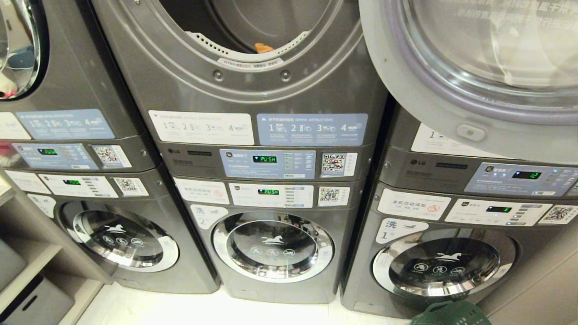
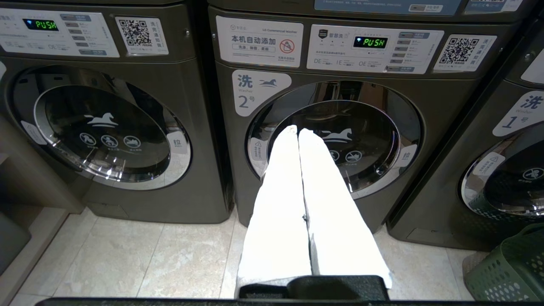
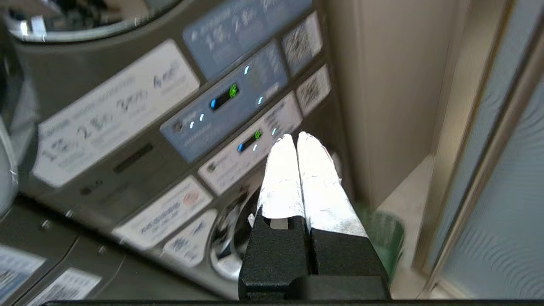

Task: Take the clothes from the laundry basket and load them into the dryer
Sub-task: Close the dryer

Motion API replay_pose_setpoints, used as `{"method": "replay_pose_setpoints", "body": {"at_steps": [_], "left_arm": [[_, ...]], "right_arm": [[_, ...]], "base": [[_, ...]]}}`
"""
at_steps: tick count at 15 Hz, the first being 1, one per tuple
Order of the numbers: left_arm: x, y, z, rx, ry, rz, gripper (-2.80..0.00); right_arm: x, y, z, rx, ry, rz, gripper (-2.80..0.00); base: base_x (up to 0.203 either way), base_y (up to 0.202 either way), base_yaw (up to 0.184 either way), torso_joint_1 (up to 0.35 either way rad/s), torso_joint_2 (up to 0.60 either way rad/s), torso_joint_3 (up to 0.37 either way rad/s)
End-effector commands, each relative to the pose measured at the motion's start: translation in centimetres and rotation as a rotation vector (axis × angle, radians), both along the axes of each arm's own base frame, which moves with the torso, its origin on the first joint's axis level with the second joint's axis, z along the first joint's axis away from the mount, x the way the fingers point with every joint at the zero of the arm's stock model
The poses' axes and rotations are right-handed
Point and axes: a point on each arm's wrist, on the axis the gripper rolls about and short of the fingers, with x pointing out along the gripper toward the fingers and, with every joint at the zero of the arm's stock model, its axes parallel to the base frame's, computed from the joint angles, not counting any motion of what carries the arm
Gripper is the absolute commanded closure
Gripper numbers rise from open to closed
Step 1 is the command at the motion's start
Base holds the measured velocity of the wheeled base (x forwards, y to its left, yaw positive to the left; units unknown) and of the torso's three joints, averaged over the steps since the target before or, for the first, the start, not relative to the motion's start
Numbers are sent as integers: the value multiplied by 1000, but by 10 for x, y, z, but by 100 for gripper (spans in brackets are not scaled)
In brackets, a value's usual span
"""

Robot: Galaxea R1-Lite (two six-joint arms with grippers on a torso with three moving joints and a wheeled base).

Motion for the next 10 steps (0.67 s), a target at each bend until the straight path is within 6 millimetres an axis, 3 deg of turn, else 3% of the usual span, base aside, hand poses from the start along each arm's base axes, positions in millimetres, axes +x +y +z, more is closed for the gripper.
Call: {"method": "replay_pose_setpoints", "body": {"at_steps": [1, 10], "left_arm": [[0, 0, 0, 0, -3, 0, 0], [0, 0, 0, 0, -5, 0, 0]], "right_arm": [[11, -11, -10, 47, 11, -1, 0], [96, -83, -16, 93, -206, 186, 0]], "base": [[0, 0, 0, 0, 0, 0], [0, 0, 0, 0, 0, 0]]}}
